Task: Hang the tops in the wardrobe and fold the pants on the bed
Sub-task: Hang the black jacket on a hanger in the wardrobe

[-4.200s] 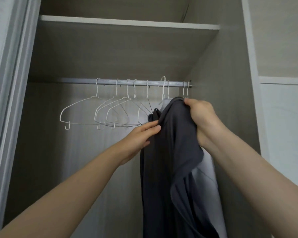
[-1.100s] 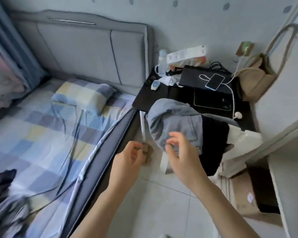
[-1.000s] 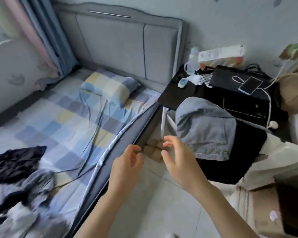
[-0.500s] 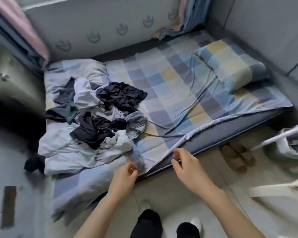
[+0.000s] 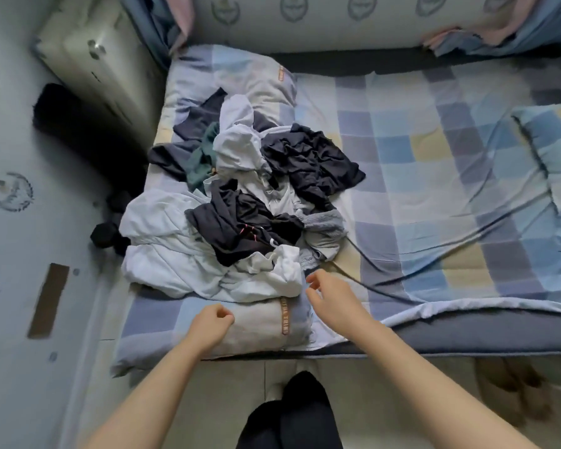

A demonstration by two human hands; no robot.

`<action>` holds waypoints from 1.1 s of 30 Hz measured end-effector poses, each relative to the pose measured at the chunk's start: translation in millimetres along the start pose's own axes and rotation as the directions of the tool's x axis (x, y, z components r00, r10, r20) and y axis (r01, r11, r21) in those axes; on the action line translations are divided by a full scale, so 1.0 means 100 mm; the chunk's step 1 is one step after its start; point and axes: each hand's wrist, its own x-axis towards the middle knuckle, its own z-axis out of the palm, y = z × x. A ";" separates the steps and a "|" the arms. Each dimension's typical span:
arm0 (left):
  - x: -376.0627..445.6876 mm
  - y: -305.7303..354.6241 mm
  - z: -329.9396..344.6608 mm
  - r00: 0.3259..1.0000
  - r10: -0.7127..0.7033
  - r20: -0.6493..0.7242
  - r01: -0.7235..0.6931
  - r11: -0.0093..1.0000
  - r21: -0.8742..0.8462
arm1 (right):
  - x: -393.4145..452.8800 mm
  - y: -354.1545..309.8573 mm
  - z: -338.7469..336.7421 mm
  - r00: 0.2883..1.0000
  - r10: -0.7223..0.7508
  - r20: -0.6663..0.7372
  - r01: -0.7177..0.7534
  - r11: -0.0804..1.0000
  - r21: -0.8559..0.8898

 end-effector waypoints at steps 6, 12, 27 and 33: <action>0.86 0.00 -0.16 0.990 -0.136 0.026 0.138 0.960 -0.245 | 1.25 -0.21 0.21 0.994 -0.077 0.080 0.088 0.986 -0.144; 1.89 0.06 -0.29 0.981 -0.188 -0.050 0.157 0.917 -0.368 | 2.26 -0.24 0.75 0.977 -0.069 0.204 0.121 0.960 -0.253; 2.59 0.10 -0.38 0.962 -0.164 -0.218 -0.061 0.649 -0.759 | 3.00 0.02 1.70 0.989 0.014 0.150 0.048 0.913 -0.405; 1.93 -0.06 -0.73 0.980 -0.112 -0.164 -0.060 0.619 -0.783 | 2.41 -0.31 1.32 0.993 -0.086 0.078 0.101 0.970 -0.219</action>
